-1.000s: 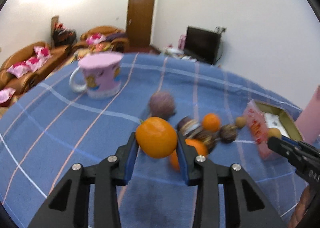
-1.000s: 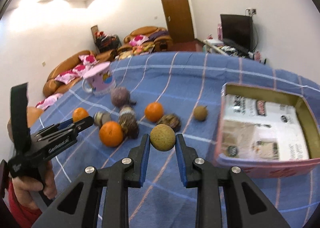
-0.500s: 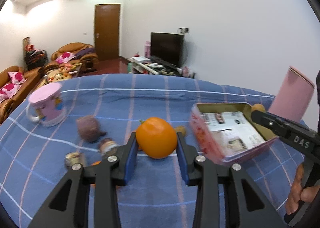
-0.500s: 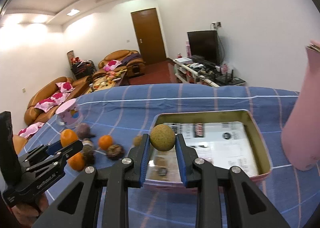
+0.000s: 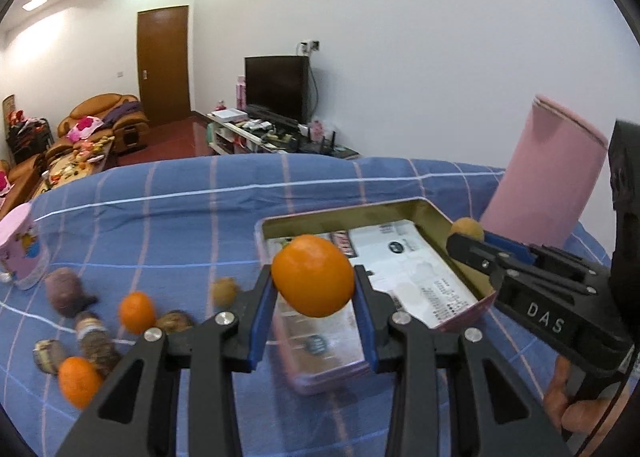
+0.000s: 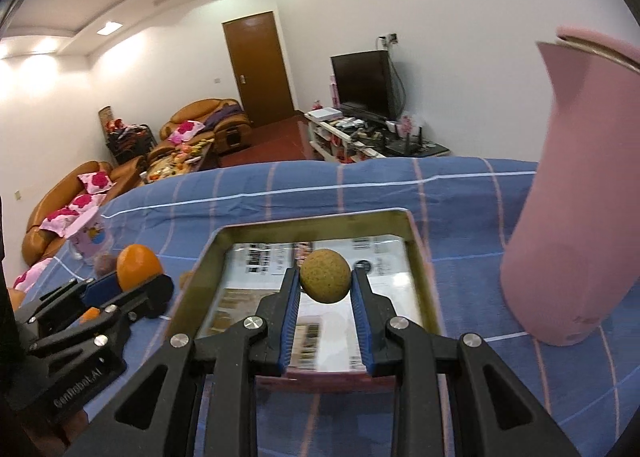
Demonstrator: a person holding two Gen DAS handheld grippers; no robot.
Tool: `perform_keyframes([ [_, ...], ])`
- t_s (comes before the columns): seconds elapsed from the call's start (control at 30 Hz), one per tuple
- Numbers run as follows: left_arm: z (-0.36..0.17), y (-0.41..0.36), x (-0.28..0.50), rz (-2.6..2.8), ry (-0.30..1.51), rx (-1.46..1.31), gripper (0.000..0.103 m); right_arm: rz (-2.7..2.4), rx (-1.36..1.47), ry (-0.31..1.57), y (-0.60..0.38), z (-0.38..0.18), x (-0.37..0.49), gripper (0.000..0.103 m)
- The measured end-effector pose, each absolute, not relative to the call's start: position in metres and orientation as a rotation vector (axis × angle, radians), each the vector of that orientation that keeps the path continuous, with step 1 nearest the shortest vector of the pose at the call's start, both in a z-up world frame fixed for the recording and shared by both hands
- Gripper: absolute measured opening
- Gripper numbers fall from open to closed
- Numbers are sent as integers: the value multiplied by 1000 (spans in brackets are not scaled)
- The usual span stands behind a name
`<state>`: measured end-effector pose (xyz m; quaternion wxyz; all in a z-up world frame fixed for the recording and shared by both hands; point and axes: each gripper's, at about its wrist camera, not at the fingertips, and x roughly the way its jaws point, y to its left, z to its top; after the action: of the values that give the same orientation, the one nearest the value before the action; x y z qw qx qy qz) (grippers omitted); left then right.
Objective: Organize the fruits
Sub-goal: 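Carry both fruits over the pink tin and open both grippers to drop them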
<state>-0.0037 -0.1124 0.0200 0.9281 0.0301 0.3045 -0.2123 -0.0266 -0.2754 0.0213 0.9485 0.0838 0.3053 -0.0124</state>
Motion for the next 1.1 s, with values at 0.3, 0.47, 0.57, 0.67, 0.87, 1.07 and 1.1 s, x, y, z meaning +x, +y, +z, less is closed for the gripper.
perform_keyframes([
  [0.3,5,-144,11,-438,673,96,39,-59,127,660,-285,11,-20,28],
  [0.47,-5,-151,14,-432,694,112,39,-61,104,682,-283,5,-15,28],
  [0.57,-8,-152,15,-432,699,118,39,-64,94,692,-282,2,-12,28],
  [0.67,-7,-154,12,-429,691,130,39,-61,93,702,-281,-1,-11,28],
  [0.87,-10,-155,12,-405,693,141,39,-52,99,710,-279,-3,-10,28],
  [1.07,-14,-157,13,-388,690,172,39,-32,142,724,-282,-5,-10,28],
  [1.1,-14,-156,13,-388,690,173,39,-20,159,724,-284,-5,-10,28],
])
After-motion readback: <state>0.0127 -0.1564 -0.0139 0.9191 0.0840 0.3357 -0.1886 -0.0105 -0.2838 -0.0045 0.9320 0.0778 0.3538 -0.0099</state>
